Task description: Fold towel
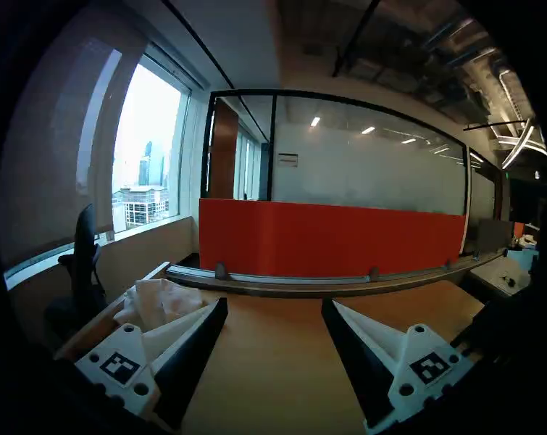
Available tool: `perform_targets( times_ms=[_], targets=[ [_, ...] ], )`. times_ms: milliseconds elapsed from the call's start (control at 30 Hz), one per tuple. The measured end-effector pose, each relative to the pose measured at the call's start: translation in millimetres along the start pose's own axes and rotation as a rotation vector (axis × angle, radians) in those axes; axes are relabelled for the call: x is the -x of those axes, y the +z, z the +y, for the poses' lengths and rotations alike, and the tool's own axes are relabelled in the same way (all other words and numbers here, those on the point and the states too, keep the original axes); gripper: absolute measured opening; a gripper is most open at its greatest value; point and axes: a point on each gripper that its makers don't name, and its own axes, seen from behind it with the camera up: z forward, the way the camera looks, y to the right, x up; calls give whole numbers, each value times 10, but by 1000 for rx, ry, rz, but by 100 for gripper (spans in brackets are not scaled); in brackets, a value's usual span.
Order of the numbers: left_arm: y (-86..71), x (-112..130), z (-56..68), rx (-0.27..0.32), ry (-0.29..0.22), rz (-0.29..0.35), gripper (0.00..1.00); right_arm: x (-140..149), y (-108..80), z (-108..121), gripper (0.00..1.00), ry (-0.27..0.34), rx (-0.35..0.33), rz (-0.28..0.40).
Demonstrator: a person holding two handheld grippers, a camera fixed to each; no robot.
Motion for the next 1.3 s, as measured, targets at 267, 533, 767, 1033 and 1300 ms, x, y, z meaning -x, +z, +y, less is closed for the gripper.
perform_targets(
  times_ms=[267,533,767,1033,1300],
  targets=[
    [34,53,38,20,-10,18,96,19,-12,-167,99,-16,-11,-14],
    [102,187,47,29,19,26,96,51,-38,-354,99,-29,-21,-20],
    [160,413,-29,21,94,46,96,116,-36,-482,99,-26,-20,-17],
    [200,772,-22,21,111,77,96,225,-28,-534,99,-34,-3,-9],
    [227,1110,-88,8,91,110,96,384,13,-515,99,-66,17,-10]
  ],
)
